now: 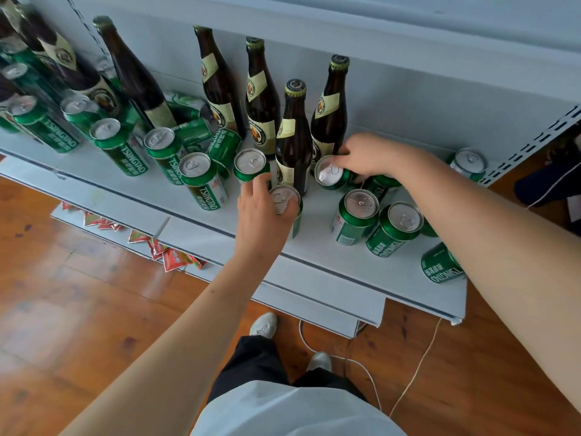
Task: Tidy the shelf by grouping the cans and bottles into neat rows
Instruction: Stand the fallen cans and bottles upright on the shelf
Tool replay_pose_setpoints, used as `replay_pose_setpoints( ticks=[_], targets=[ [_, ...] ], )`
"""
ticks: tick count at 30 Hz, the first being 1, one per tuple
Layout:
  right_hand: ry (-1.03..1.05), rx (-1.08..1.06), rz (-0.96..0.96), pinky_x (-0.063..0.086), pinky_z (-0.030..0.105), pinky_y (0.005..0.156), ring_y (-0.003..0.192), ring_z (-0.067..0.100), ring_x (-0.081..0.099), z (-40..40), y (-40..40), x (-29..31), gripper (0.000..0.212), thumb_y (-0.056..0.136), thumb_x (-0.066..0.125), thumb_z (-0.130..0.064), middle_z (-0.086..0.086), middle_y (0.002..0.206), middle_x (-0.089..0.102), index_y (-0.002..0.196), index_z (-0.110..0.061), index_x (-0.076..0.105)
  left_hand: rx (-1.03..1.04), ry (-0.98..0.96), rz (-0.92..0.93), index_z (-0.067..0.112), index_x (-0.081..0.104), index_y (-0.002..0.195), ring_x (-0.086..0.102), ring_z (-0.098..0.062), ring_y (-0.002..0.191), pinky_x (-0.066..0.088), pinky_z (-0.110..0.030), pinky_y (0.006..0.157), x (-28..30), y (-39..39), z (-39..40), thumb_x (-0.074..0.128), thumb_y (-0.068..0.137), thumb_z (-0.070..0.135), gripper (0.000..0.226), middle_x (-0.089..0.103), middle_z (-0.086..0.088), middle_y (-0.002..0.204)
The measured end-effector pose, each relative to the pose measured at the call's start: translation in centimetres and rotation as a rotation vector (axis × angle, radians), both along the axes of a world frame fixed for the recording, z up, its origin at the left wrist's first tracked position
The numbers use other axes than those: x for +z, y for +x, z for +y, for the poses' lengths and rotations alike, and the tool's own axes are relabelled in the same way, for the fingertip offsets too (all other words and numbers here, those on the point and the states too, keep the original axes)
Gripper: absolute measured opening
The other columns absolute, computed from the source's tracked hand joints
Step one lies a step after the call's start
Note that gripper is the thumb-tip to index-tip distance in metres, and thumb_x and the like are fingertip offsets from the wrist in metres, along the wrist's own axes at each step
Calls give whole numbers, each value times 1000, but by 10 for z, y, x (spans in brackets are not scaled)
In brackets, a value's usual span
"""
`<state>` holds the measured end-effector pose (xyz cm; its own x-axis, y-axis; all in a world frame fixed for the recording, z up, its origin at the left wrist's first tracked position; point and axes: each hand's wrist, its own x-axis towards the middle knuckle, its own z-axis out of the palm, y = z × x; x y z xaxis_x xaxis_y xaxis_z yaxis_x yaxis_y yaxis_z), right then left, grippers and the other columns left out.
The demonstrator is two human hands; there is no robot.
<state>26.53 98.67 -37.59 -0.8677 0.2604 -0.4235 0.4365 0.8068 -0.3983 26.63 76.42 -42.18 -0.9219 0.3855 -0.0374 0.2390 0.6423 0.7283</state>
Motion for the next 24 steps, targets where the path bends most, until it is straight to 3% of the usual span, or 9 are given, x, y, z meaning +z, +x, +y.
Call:
replay_pose_setpoints(
  ticks=[3,7,10,17,21,24],
  targets=[
    [-49,-99,53,59,46,78,79,33,70,4,2,0,29,100,51,-27,17,98,66,111,-2,63,114,52,-152,13,45,131,48,-25,118,43,-35,96,-2,7,3,62,92,43,52,49,-7,124],
    [159,-100,114,51,34,78,88,28,63,1,2,-1,19,95,56,-14,15,102,66,110,-5,65,172,110,-247,25,50,106,56,-26,105,50,-37,85,-8,8,6,60,89,53,34,53,1,102],
    [230,-94,118,46,29,71,85,26,61,-5,0,-1,18,90,61,-9,13,101,67,106,-6,67,197,174,-288,30,53,103,61,-26,102,58,-47,82,-10,7,8,56,73,68,49,59,4,100],
    [256,-229,286,45,30,64,81,31,62,-21,10,10,17,90,55,-13,15,95,66,100,-3,65,188,230,-380,22,55,120,63,-23,106,57,-45,87,-19,5,22,59,61,80,83,61,-1,111],
    [325,-327,460,47,32,63,79,30,62,-41,22,24,23,95,48,-21,10,92,66,99,-7,66,93,125,-273,15,54,125,61,-23,101,52,-43,91,-7,9,21,55,83,68,67,60,-5,115],
    [475,-434,599,37,29,56,70,26,57,-63,29,37,25,95,44,-26,4,81,65,91,-13,65,94,90,-147,17,54,128,60,-17,105,52,-38,89,1,12,3,50,95,55,51,55,0,123]
  ],
)
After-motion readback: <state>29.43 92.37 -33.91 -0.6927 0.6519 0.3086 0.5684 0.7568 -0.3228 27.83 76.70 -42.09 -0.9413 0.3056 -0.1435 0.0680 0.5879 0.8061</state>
